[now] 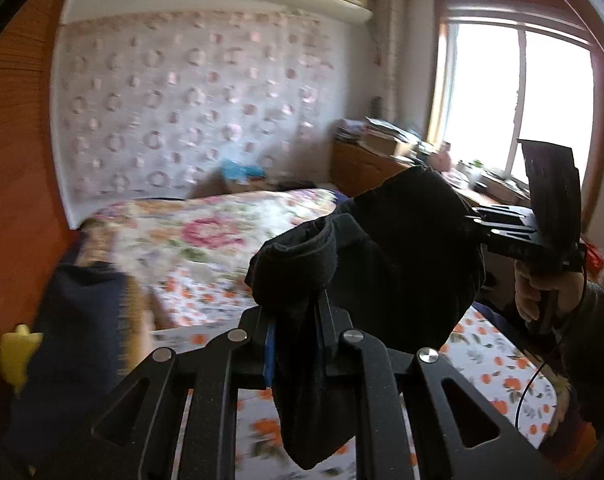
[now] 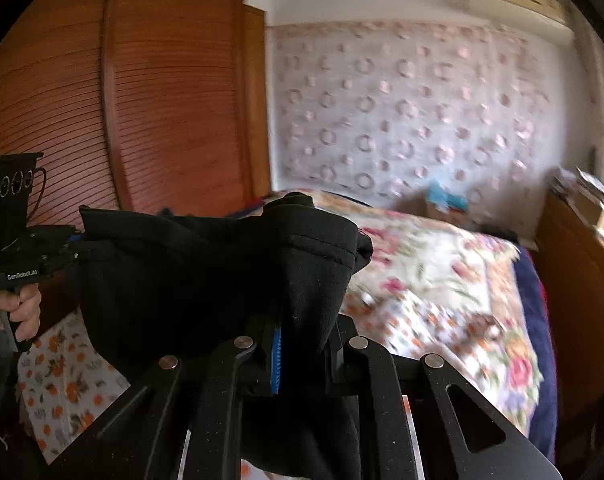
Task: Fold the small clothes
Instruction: 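Lift the folded black shirt with both grippers and carry it toward the clothes stack, then lower the folded shirt onto the clothes stack and open both grippers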
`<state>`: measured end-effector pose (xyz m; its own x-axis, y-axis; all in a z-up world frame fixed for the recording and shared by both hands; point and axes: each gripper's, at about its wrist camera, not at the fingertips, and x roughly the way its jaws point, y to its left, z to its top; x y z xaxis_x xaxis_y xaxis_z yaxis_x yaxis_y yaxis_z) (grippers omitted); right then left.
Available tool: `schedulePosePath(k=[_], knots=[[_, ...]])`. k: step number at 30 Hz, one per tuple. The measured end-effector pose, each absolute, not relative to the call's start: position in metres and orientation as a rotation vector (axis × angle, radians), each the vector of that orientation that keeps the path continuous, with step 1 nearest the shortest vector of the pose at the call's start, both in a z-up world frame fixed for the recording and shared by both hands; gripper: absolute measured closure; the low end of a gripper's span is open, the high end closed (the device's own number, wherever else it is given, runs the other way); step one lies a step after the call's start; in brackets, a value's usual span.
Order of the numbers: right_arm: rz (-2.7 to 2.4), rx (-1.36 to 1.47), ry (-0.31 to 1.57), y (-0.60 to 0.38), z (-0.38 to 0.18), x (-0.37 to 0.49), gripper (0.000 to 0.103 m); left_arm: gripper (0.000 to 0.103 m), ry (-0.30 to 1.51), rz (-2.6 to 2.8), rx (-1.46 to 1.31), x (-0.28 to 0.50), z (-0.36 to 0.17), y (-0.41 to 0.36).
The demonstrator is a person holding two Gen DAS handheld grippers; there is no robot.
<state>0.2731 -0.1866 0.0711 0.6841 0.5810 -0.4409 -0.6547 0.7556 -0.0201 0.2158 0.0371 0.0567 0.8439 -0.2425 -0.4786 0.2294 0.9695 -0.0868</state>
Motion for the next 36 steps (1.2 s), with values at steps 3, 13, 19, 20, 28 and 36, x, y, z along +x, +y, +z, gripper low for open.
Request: schedulePosePath(k=[3,13,19,20,28,36], knots=[[0.752,-0.223,0.403,-0.149,0.078,0.287,0.089,0.087,0.476,-0.184,-0.042,0.203,0.062,0.069],[0.881,-0.541,0.287,-0.013,0.097,0.347,0.089,0.087,0.417,0.046,-0.133,0.162,0.046,0.164],[0.979,-0.673,0.285,0.060,0.082,0.382,0.089,0.087,0.482,0.187,-0.202,0.165,0.007,0.212],[0.980,-0.685,0.292,0.073,0.077,0.392,0.089,0.087,0.493,0.196,-0.211,0.165,0.003,0.216],[0.881,-0.560,0.361,0.132,0.059,0.460,0.074,0.086,0.600,0.258,-0.213,0.167,-0.035,0.222],[0.840,-0.466,0.439,0.108,0.046,0.472,0.044,0.066,0.584,0.285,-0.225,0.145,-0.027,0.231]])
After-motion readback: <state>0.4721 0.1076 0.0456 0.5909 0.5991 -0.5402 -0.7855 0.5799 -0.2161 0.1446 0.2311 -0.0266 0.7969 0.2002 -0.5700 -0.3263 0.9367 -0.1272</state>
